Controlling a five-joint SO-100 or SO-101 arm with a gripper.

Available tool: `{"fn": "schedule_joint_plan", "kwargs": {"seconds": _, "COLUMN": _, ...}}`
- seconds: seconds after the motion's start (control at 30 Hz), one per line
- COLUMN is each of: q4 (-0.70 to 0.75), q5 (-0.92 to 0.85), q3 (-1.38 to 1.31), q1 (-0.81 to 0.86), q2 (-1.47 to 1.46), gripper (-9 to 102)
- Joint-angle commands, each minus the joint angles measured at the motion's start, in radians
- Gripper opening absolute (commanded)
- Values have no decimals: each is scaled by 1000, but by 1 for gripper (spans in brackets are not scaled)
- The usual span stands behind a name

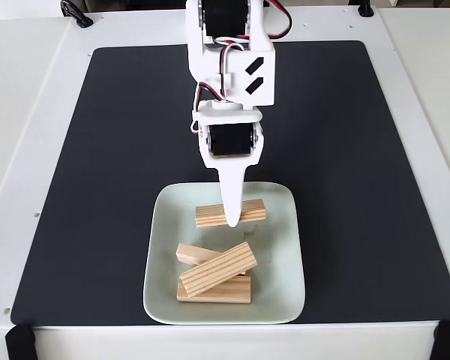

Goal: Pick up the wooden block and place them on the plate.

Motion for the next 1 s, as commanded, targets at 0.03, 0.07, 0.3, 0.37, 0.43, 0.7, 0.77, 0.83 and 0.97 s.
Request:
{"fn": "schedule_joint_plan", "kwargs": {"seconds": 0.03, "q4": 0, "q5": 61, "q3": -40, "q1": 2, "q2": 31, "gripper": 29}}
{"fn": "schedule_joint_plan", "kwargs": {"seconds": 0.07, "q4": 0, "q5": 58, "q3": -38, "q1": 2, "q2": 32, "gripper": 35}}
{"fn": "schedule_joint_plan", "kwargs": {"seconds": 0.3, "q4": 2, "q5": 55, "q3": 9, "q1": -9, "q2": 106, "gripper": 42}}
{"fn": "schedule_joint_plan", "kwargs": {"seconds": 0.37, "q4": 2, "q5": 54, "q3": 60, "q1": -23, "q2": 153, "gripper": 37}}
{"fn": "schedule_joint_plan", "kwargs": {"seconds": 0.43, "q4": 2, "q5": 29, "q3": 129, "q1": -32, "q2": 222, "gripper": 28}}
{"fn": "schedule_joint_plan", "kwargs": {"seconds": 0.7, "q4": -2, "q5": 31, "q3": 423, "q1": -55, "q2": 532, "gripper": 1}}
{"fn": "schedule_joint_plan", "kwargs": {"seconds": 0.77, "q4": -8, "q5": 35, "q3": 485, "q1": -57, "q2": 611, "gripper": -1}}
{"fn": "schedule_joint_plan", "kwargs": {"seconds": 0.83, "q4": -14, "q5": 74, "q3": 540, "q1": -57, "q2": 699, "gripper": -1}}
{"fn": "schedule_joint_plan", "kwargs": {"seconds": 0.97, "q4": -14, "q5": 127, "q3": 638, "q1": -57, "q2": 884, "gripper": -1}}
